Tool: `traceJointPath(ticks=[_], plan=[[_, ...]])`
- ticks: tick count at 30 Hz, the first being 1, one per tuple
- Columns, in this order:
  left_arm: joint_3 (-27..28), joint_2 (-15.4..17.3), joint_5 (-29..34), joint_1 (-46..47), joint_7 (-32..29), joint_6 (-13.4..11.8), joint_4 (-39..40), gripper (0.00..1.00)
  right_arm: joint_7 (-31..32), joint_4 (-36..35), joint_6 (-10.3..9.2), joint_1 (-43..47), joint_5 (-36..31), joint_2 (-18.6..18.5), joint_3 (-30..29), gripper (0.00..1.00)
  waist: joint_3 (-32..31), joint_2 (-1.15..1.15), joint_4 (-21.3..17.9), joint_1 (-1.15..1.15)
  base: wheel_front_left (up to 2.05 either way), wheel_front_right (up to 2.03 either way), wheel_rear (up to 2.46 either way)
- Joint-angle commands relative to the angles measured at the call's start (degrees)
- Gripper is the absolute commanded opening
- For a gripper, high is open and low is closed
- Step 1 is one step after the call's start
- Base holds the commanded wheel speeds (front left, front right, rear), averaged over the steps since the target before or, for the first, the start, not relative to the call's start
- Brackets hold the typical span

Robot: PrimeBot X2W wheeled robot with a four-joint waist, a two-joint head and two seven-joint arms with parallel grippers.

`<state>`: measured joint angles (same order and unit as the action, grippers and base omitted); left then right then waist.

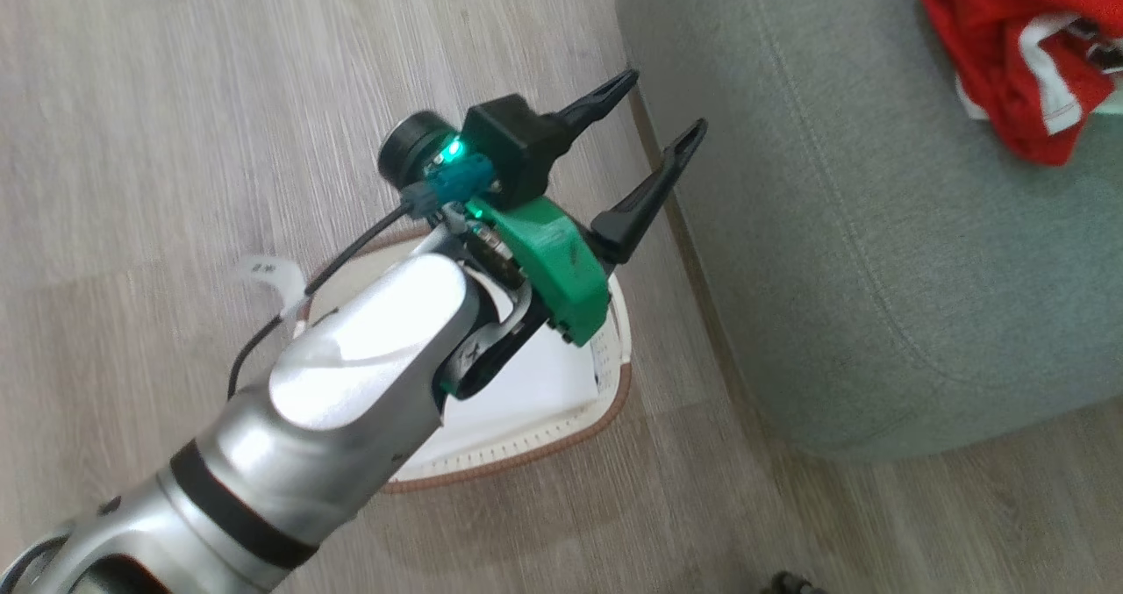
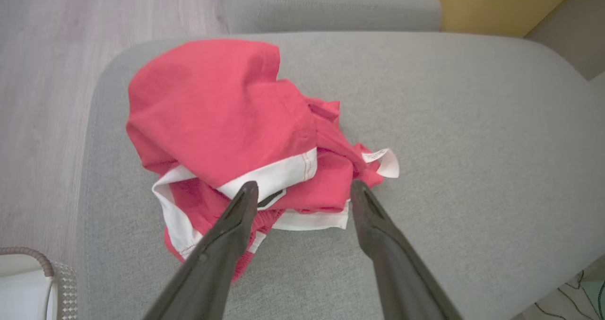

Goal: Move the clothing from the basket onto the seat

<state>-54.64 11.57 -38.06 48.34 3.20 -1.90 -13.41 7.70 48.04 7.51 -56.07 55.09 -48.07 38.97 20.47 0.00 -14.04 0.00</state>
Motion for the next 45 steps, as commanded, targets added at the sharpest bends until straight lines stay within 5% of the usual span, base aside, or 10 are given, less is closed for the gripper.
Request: traceJointPath(ticks=[1,12,21,29,37,45], plan=[[2.72,1.08,-0.41,0.4,0.75,-0.36,1.62,1.0,-1.72,-1.76,-0.02,2.49,0.87,-3.6,0.11,1.0,-2.7,0.0,0.07,0.0,0.0,0.0,0.0],[4.99,3.45,-2.65,-5.39,3.99,-2.99,3.11,1.0,-13.5,-10.86,-0.02,10.21,2.55,-9.54,-2.93,1.0,-10.77,0.0,3.43,0.0,0.0,0.0,0.0],[7.58,7.29,-4.42,-10.69,5.33,-6.27,5.74,1.0,-21.13,-19.31,-0.02,19.64,-0.6,-10.17,-13.66,1.0,-14.41,0.0,7.12,0.0,0.0,0.0,0.0],[10.46,9.99,-5.74,-15.11,7.55,-9.41,6.83,1.0,-21.95,-28.7,-0.02,30.34,-9.08,-1.26,-26.46,1.0,-15.99,0.0,9.35,0.0,0.0,0.0,0.0],[14.43,12.24,-6.94,-19.65,9.78,-12.97,8.31,1.0,-17.96,-41.16,-0.02,42.47,-18.67,12.05,-38.64,1.0,-17.28,0.0,11.58,0.0,0.0,0.0,0.0],[17.82,13.87,-7.0,-24.52,11.17,-15.14,9.44,1.0,-13.6,-52.92,-0.02,50.51,-26.73,23.49,-43.67,1.0,-17.76,0.0,13.17,0.0,0.0,0.0,0.0]])
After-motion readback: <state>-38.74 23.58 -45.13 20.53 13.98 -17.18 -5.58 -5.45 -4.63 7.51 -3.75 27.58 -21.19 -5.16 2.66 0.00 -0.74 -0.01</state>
